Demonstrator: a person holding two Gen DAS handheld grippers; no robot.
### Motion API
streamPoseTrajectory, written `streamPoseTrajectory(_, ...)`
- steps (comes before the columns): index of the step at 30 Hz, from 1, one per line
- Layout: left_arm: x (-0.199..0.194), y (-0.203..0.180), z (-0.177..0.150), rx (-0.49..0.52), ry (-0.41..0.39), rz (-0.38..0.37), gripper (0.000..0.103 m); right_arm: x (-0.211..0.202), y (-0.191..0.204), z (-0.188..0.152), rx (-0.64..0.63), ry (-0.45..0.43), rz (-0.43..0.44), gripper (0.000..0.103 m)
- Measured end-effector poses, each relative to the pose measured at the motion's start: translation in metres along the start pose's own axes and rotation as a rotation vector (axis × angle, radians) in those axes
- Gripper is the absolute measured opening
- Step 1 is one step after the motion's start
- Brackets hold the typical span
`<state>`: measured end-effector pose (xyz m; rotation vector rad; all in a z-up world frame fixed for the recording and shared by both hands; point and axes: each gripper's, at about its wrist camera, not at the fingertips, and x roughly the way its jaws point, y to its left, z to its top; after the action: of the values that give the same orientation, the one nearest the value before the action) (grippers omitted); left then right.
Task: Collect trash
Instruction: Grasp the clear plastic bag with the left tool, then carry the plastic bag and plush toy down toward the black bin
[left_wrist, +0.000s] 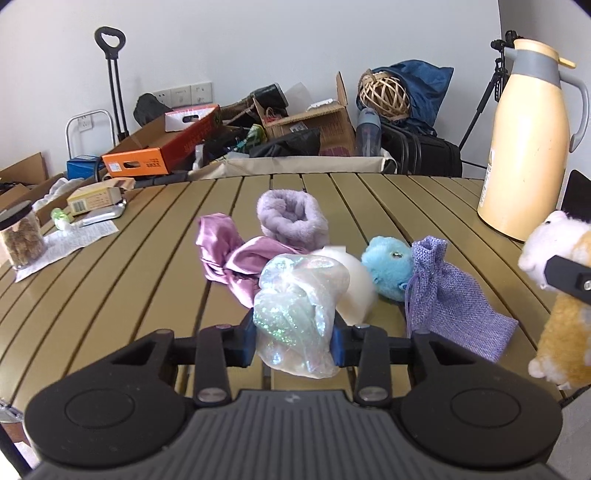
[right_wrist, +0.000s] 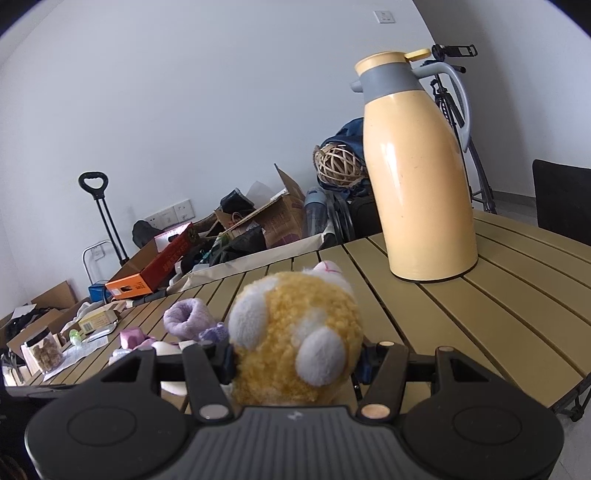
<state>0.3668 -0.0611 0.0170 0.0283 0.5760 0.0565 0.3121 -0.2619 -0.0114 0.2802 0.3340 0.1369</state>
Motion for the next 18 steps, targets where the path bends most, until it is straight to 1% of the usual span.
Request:
streamPoseTrajectory(6,-0.021,0.010,-0.006,-0.004,-0.008,0.020,0.038,-0.008,0.014,-0.005,-0.035,-0.007,0.027,0.056)
streamPoseTrajectory(12,-0.046,0.020,-0.013,-0.014,-0.020,0.034,0.038,-0.025,0.026,-0.009,-0.072,-0.029,0.052,0.056)
streamPoseTrajectory(18,-0.075,0.028,-0.025,-0.019,-0.038,0.029,0.038,-0.045,0.037,-0.018,-0.104,-0.046,0.075,0.056)
